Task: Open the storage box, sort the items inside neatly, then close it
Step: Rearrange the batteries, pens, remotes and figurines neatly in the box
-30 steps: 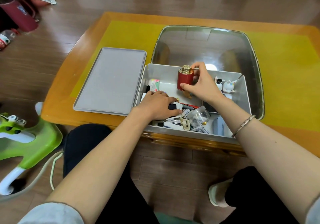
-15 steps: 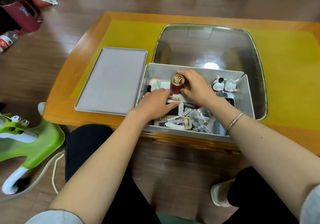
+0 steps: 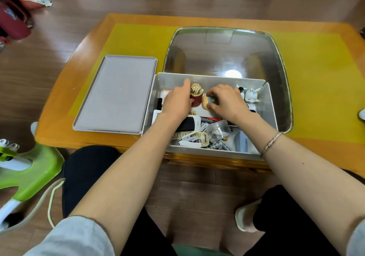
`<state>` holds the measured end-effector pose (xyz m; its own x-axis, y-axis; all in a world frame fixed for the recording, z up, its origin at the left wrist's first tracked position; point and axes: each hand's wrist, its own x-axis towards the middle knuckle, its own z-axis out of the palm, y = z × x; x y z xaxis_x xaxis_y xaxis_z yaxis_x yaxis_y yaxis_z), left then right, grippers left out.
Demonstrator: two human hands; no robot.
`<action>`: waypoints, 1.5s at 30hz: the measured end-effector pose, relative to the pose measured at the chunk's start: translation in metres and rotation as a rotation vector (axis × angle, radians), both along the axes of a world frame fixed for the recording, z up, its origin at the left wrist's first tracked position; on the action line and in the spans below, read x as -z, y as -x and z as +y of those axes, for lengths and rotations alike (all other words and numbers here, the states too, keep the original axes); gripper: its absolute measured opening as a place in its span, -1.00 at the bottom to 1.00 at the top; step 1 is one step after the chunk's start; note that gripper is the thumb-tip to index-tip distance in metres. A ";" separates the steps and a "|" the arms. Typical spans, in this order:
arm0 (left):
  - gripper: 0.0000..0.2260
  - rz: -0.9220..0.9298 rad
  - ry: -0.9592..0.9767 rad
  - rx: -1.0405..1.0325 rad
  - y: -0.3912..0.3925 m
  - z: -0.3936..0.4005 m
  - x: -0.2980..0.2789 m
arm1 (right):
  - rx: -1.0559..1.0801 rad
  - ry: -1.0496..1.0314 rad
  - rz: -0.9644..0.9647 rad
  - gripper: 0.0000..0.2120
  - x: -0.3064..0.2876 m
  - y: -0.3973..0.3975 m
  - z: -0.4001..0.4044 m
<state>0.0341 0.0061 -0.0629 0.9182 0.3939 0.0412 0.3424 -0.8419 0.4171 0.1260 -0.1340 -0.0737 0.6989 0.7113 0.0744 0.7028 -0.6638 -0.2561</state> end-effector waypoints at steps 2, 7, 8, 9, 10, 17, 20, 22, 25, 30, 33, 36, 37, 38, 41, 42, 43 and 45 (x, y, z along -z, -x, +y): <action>-0.69 0.001 0.018 0.003 0.001 0.001 0.000 | 0.007 0.005 0.008 -0.67 0.000 0.000 -0.001; -0.70 0.016 0.050 -0.045 0.014 0.025 -0.006 | 0.005 -0.034 0.032 -0.64 -0.007 0.001 -0.002; -0.71 0.044 0.036 -0.048 0.015 0.030 -0.008 | 0.000 -0.048 0.030 -0.65 -0.009 0.001 -0.001; -0.71 0.086 0.010 -0.040 0.016 0.035 -0.009 | -0.004 -0.063 0.023 -0.66 -0.012 0.002 0.000; -0.70 0.142 -0.019 -0.020 0.015 0.037 -0.009 | -0.005 -0.082 0.013 -0.68 -0.014 0.003 0.001; -0.66 0.528 -0.077 0.084 0.005 0.032 -0.008 | -0.009 -0.113 0.056 -0.74 -0.020 0.010 0.010; -0.67 0.540 -0.063 0.055 0.006 0.032 -0.005 | -0.001 -0.116 0.097 -0.75 -0.016 0.010 0.007; -0.70 0.479 -0.026 0.060 0.009 0.033 -0.003 | 0.009 -0.129 0.118 -0.76 -0.014 0.010 0.005; -0.66 0.454 0.034 0.042 0.011 0.032 0.000 | 0.020 -0.127 0.145 -0.75 -0.011 0.009 0.003; -0.61 0.544 0.042 -0.045 0.004 0.025 -0.004 | 0.012 -0.165 0.163 -0.71 -0.010 0.010 0.006; -0.60 0.544 0.036 -0.066 0.002 0.022 -0.005 | 0.001 -0.209 0.179 -0.65 -0.012 0.011 0.010; -0.59 0.525 0.038 -0.078 0.004 0.020 -0.004 | -0.003 -0.204 0.184 -0.60 -0.014 0.011 0.014; -0.60 0.503 0.040 -0.079 0.005 0.019 -0.004 | -0.002 -0.199 0.186 -0.59 -0.014 0.011 0.015; -0.62 0.469 0.044 -0.081 0.007 0.020 -0.004 | -0.002 -0.198 0.187 -0.57 -0.014 0.011 0.015; -0.63 0.325 0.050 -0.081 0.014 0.020 -0.006 | -0.015 -0.208 0.191 -0.53 -0.014 0.011 0.017; -0.61 0.269 0.049 -0.077 0.017 0.021 -0.008 | -0.027 -0.205 0.194 -0.52 -0.013 0.011 0.018; -0.60 0.209 0.051 -0.074 0.020 0.021 -0.010 | -0.038 -0.196 0.197 -0.50 -0.013 0.010 0.019; -0.61 0.083 0.068 -0.067 0.027 0.023 -0.015 | -0.049 -0.178 0.199 -0.50 -0.012 0.009 0.022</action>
